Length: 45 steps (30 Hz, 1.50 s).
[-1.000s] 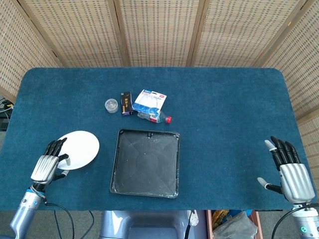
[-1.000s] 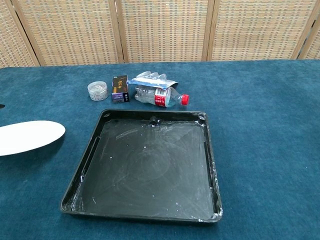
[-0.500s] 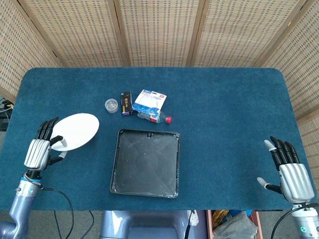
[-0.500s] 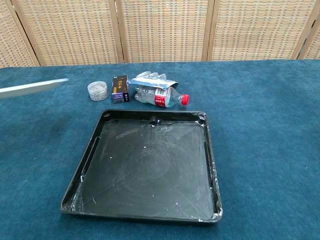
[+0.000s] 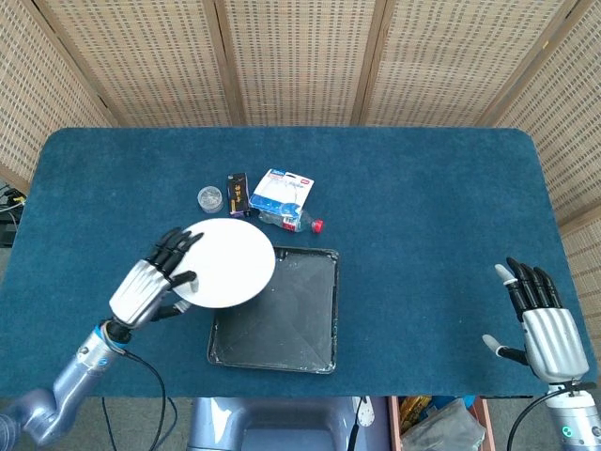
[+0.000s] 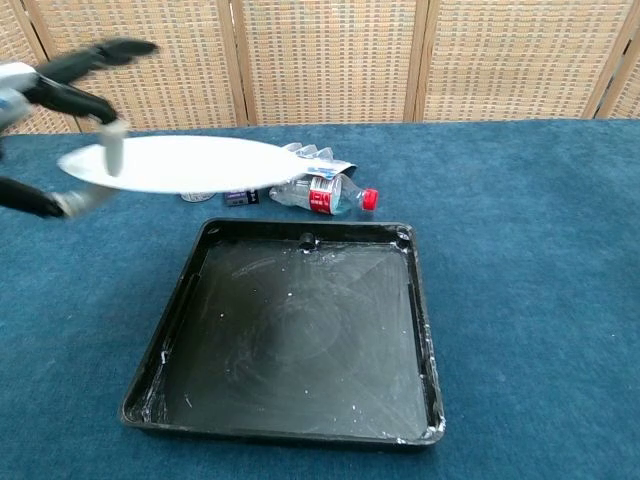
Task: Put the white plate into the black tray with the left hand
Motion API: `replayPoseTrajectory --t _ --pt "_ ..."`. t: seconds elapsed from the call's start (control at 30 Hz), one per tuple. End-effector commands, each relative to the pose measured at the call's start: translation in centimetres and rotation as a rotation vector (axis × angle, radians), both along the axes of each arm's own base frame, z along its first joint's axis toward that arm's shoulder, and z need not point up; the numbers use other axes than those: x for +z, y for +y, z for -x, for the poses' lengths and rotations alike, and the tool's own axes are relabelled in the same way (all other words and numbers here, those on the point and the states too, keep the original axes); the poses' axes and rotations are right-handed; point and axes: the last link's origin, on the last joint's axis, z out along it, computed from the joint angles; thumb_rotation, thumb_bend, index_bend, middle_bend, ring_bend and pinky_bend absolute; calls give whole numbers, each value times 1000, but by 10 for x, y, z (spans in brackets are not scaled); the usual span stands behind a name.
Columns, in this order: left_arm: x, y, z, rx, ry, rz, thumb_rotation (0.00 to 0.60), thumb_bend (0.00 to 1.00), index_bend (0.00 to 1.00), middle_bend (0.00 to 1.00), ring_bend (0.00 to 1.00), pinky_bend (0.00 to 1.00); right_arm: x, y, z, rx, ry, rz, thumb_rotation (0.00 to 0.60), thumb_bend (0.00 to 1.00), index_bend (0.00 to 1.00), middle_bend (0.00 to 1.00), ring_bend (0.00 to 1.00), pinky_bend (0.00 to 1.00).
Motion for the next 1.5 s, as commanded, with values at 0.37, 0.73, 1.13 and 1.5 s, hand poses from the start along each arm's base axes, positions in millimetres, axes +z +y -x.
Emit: replayPoseTrajectory --t 0.37,0.73,1.13,1.5 --pt "-67 5 -21 -114 177 150 600 442 756 0 0 0 -5 -2 2 -13 21 -2 600 0 0 0 0 0" --pt "-91 12 -39 -157 235 156 600 442 749 0 0 0 -6 -4 3 -18 25 -2 600 0 0 0 0 0" --pt "-85 5 -44 -127 283 208 600 0 0 0 0 0 -6 -4 3 -18 25 -3 600 0 0 0 0 0" --pt "-33 2 -25 -60 438 258 600 0 0 0 0 0 -8 -3 1 -10 29 -10 600 0 0 0 0 0"
